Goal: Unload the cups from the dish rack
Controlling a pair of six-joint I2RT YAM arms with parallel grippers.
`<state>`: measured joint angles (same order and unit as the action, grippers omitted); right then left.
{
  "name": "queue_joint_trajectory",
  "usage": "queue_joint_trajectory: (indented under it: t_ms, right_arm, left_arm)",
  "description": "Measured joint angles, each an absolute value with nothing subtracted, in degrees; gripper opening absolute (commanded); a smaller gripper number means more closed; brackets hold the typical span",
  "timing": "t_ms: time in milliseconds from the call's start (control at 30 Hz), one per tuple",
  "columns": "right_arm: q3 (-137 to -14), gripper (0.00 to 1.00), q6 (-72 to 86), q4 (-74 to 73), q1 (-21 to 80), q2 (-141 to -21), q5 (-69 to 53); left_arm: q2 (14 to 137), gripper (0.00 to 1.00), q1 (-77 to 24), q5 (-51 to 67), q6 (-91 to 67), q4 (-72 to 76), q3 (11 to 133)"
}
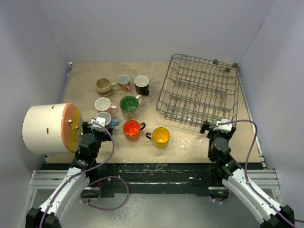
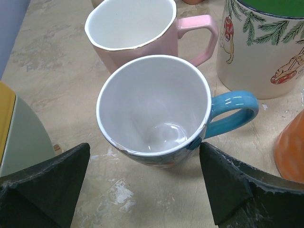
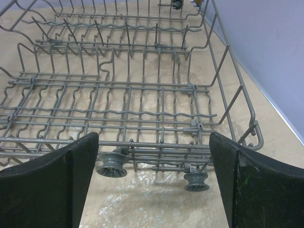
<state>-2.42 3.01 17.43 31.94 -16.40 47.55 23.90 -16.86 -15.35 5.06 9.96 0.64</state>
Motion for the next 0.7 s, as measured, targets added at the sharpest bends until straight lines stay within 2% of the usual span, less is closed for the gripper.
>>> queue_joint_trajectory:
  t_ms: [700]
  right_arm:
    - [-2.3,1.00,3.0,19.6,31.4,-13.4,48.1]
  left_arm:
    - [24.7,0.99,-16.9,-15.5,5.1,10.3,0.6]
